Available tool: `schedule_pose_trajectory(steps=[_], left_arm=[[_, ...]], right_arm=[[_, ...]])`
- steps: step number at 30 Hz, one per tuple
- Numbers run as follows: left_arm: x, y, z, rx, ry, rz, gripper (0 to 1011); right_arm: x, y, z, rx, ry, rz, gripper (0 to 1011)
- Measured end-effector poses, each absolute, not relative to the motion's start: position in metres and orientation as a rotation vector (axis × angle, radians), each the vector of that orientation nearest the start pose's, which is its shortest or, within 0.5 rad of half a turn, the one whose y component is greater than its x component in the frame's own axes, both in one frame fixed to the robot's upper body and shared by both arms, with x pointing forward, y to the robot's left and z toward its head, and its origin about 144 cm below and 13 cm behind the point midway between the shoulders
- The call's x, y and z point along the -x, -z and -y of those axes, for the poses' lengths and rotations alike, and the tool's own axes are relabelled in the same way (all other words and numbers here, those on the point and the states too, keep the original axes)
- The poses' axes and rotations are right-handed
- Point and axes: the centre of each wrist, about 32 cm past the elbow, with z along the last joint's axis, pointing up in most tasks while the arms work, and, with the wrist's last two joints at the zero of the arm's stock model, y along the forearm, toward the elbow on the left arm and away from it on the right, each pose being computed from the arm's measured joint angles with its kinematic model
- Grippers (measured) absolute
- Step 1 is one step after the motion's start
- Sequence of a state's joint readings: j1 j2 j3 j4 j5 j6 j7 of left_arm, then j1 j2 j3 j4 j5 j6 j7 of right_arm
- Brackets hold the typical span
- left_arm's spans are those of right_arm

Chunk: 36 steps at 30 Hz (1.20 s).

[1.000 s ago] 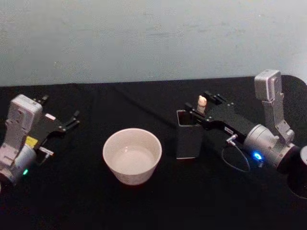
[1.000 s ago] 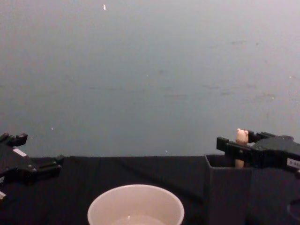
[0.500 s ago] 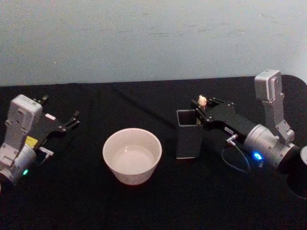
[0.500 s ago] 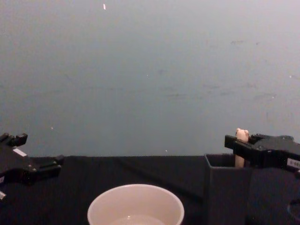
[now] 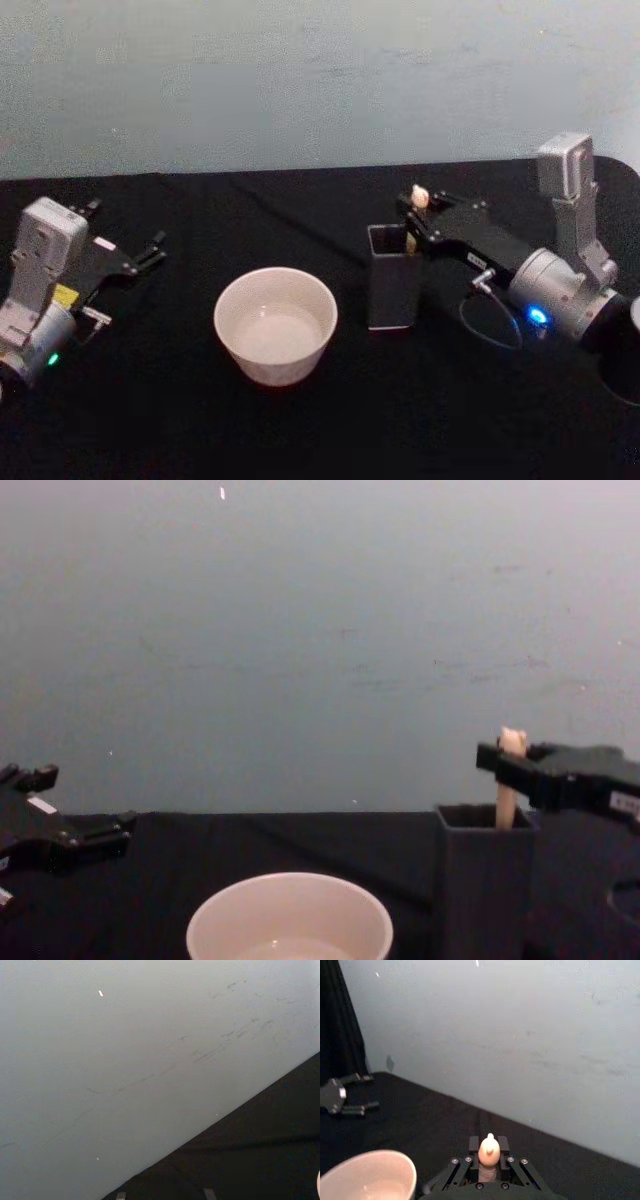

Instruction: Pick up the stirring spoon with one hand, stir inside the cup, then place it back in its original position.

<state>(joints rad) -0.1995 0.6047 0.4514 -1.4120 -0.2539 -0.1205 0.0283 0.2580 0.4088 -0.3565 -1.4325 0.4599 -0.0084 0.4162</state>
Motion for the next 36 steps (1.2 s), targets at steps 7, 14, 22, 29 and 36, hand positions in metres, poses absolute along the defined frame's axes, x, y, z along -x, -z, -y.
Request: schedule_pose_trajectory(steps=[7,14,22,29,36], left_arm=[[-0.489,-1.14,-0.31,-0.304,-1.248,0.285,1001],[-0.489,-1.14,-0.31,-0.304,-1.248,0.285,1001],[-0.489,-1.14,-0.31,-0.304,-1.248,0.285,1001],[-0.489,-1.14,-0.31,-0.304,-1.248,0.285,1001],[-0.489,-1.14,-0.31,-0.304,-1.248,0.285,1001]], right_arm=[[-0.521,-1.195,0.259,-0.07,0.85,0.028,212],[-0.527,-1.222,0.259,-0.153,0.811,0.073,212],[-0.544,-1.235,0.252,-0.21,0.737,0.121,212],[-0.561,-1.236,0.235,-0.235,0.628,0.138,212],[-0.575,-1.23,0.216,-0.249,0.517,0.142,212]])
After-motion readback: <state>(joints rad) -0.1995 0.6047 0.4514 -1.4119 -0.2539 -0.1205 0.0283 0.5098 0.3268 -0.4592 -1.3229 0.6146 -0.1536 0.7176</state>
